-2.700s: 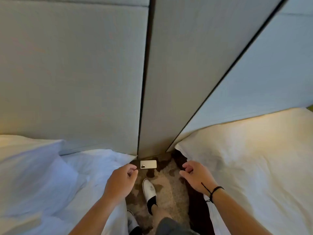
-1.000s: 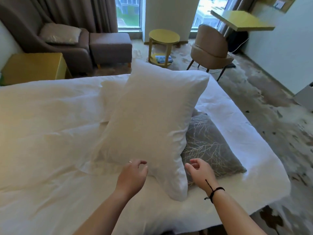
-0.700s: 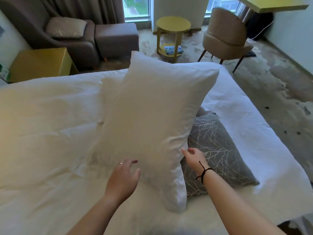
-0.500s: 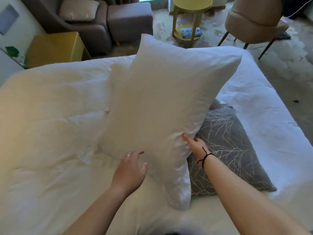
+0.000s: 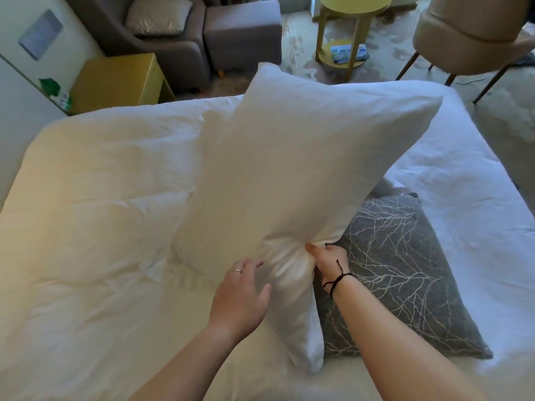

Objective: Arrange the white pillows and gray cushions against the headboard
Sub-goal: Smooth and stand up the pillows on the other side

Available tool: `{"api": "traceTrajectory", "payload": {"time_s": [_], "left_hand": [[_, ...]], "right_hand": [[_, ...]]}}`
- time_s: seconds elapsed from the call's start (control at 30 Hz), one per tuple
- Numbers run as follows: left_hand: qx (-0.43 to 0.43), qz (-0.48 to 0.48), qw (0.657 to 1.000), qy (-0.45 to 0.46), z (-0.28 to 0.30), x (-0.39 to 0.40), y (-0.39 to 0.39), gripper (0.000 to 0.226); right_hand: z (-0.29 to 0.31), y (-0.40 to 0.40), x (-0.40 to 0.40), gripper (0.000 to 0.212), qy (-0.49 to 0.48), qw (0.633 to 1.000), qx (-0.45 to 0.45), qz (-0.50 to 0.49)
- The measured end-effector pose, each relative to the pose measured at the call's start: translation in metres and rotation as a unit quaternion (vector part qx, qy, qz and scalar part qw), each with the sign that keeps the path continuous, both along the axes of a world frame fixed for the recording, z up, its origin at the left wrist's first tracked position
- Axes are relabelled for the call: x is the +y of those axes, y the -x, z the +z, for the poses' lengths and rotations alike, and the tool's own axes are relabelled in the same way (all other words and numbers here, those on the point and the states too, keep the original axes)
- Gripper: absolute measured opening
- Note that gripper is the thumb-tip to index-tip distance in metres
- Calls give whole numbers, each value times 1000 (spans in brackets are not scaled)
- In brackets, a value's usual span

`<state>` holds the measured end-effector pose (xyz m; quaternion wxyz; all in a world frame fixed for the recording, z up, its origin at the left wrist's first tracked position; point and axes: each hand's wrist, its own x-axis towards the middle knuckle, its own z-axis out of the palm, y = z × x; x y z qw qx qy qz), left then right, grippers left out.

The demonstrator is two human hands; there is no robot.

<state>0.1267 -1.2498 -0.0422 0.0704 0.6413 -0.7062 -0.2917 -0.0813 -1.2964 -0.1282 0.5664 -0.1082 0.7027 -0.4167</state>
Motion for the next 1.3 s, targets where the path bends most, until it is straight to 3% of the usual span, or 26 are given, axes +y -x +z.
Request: {"api": "traceTrajectory", "payload": {"time_s": [0.13, 0.23, 0.3, 0.4, 0.5, 0.57, 0.67, 0.77, 0.83, 0.97, 1.03, 1.13, 1.3], "left_hand": [[-55, 10, 998, 38, 17, -5, 6, 70], [-147, -3, 987, 65, 30, -6, 4, 92], [-209, 5, 972, 104, 37, -9, -7, 93], [-246, 33, 952, 179, 40, -25, -45, 71], [-292, 10, 942, 167, 40, -43, -81, 29], [-307, 13, 945, 115, 41, -51, -95, 12], [-297, 41, 949, 97, 40, -57, -109, 13], [-292, 53, 949, 108, 42, -58, -116, 14], [-287, 61, 949, 111, 44, -57, -116, 15], [-288, 61, 949, 114, 45, -54, -112, 17], [-284, 56, 950, 119, 45, -53, -113, 18], [-279, 41, 951, 126, 49, -51, -125, 16], [-287, 32, 942, 172, 84, -73, -186, 7]], "right_hand": [[47, -38, 8, 22, 43, 997, 19, 54], [85, -85, 17, 28, 101, 988, 6, 115], [104, -119, 16, 41, 125, 979, 48, 152], [120, -155, 6, 47, 144, 956, 126, 221], [124, -168, 1, 42, 155, 915, 171, 330], [126, -166, -2, 40, 192, 855, 241, 418], [132, -139, -13, 9, 304, 732, 375, 482], [122, -94, -36, 42, 414, 538, 564, 470], [117, -69, -52, 54, 407, 447, 628, 491], [111, -57, -77, 42, 378, 364, 697, 489], [121, -68, -83, 20, 372, 348, 703, 496], [144, -92, -86, 16, 325, 353, 672, 564], [184, -137, -81, 15, 289, 432, 598, 610]]}}
